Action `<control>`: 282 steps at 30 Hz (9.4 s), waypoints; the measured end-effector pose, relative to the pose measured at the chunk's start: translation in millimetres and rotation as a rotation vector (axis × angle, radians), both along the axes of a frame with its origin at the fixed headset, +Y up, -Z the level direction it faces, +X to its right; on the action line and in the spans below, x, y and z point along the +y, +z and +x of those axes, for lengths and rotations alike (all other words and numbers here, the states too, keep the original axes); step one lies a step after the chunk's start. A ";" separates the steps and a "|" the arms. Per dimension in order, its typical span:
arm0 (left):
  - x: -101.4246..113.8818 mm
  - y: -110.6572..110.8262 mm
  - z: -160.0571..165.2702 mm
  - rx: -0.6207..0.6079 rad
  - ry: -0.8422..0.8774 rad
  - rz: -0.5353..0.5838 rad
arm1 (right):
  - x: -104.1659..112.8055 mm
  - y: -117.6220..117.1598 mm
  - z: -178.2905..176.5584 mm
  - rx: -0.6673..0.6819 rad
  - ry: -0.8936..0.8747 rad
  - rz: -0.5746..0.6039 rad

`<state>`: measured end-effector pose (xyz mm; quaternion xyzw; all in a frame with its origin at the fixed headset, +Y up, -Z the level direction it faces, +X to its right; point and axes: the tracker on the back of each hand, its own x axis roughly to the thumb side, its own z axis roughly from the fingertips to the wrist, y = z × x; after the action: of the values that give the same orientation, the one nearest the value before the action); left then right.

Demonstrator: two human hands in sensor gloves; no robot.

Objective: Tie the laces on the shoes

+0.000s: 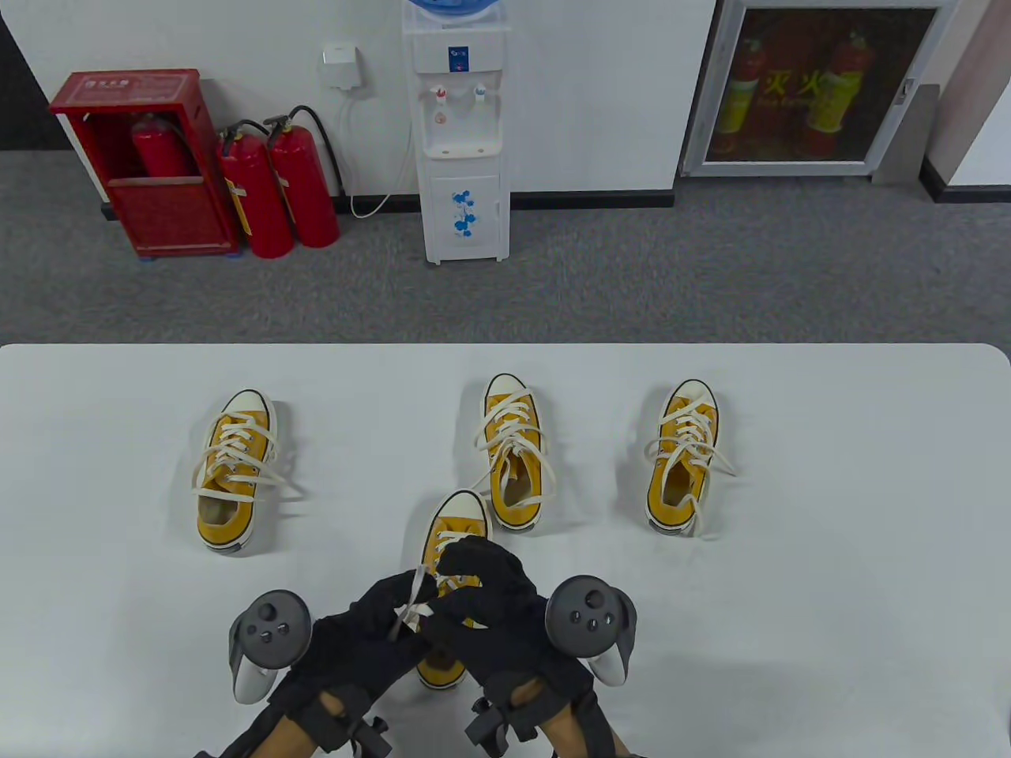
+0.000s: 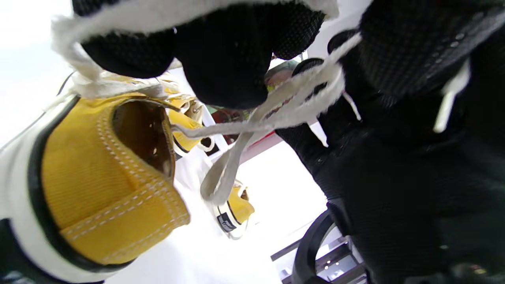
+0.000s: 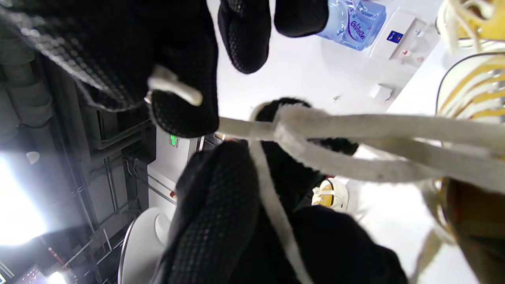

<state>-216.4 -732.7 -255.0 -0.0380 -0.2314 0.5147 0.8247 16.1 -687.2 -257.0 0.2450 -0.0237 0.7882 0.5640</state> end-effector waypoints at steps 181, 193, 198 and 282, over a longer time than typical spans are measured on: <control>-20.7 -20.4 -76.2 0.265 0.675 -0.273 | -34.9 -28.9 42.5 -0.354 0.205 -0.071; -15.5 -21.3 -97.7 0.273 0.819 -0.268 | -28.1 -32.9 99.9 -0.587 0.108 -0.118; -16.4 -22.3 -112.4 0.382 0.746 -0.243 | -24.5 -28.0 116.9 -0.648 0.113 -0.111; -17.8 -23.3 -165.7 0.872 -0.114 -0.171 | -65.4 -36.6 10.8 -0.254 0.881 -0.252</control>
<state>-382.2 -750.5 -278.3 0.1018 0.1838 0.4536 0.8661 26.9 -752.5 -293.6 0.0631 0.1095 0.9728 0.1941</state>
